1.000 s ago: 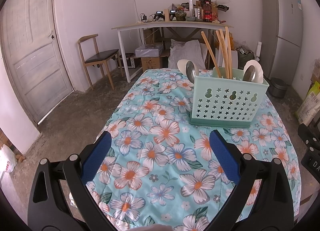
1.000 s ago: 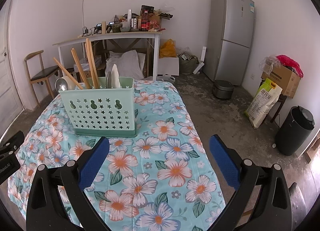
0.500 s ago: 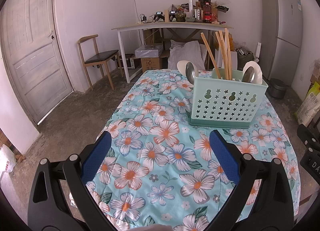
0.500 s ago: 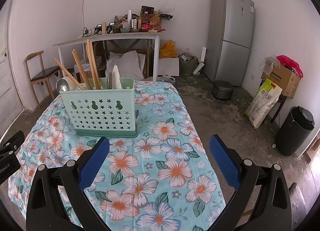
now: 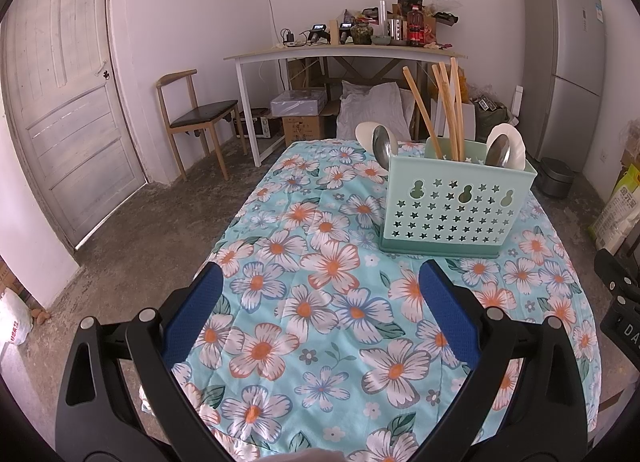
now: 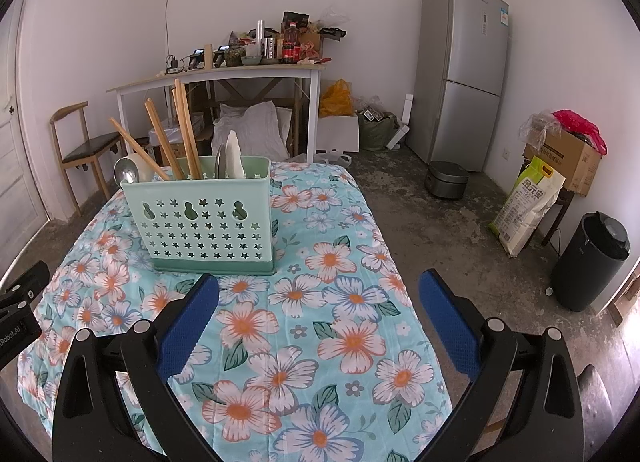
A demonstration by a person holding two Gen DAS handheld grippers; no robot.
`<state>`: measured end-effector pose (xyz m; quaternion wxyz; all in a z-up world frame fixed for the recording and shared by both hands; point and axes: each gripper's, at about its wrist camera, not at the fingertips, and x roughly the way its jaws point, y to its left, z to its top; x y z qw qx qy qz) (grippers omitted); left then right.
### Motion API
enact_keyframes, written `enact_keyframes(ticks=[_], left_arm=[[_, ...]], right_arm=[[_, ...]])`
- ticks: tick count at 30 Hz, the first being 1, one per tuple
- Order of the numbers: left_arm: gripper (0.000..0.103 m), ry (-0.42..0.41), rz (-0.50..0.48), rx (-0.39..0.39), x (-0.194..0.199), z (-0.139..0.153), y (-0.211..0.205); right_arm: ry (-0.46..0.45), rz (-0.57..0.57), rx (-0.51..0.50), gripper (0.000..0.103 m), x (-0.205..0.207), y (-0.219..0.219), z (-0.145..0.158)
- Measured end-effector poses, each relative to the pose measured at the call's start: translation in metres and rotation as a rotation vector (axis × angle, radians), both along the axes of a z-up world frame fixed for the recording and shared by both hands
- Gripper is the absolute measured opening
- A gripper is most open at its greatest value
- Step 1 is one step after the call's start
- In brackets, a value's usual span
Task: Organize utensils
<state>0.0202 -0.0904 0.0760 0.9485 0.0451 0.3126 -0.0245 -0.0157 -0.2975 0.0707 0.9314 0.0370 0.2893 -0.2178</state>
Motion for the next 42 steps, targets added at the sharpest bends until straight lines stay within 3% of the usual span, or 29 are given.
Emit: enact_keyframes(ticks=[42], left_arm=[[0.095, -0.001, 0.0, -0.002, -0.0006, -0.0002, -0.0003]], right_arm=[[0.0, 0.002, 0.004, 0.097, 0.0008, 0.0011, -0.0007]])
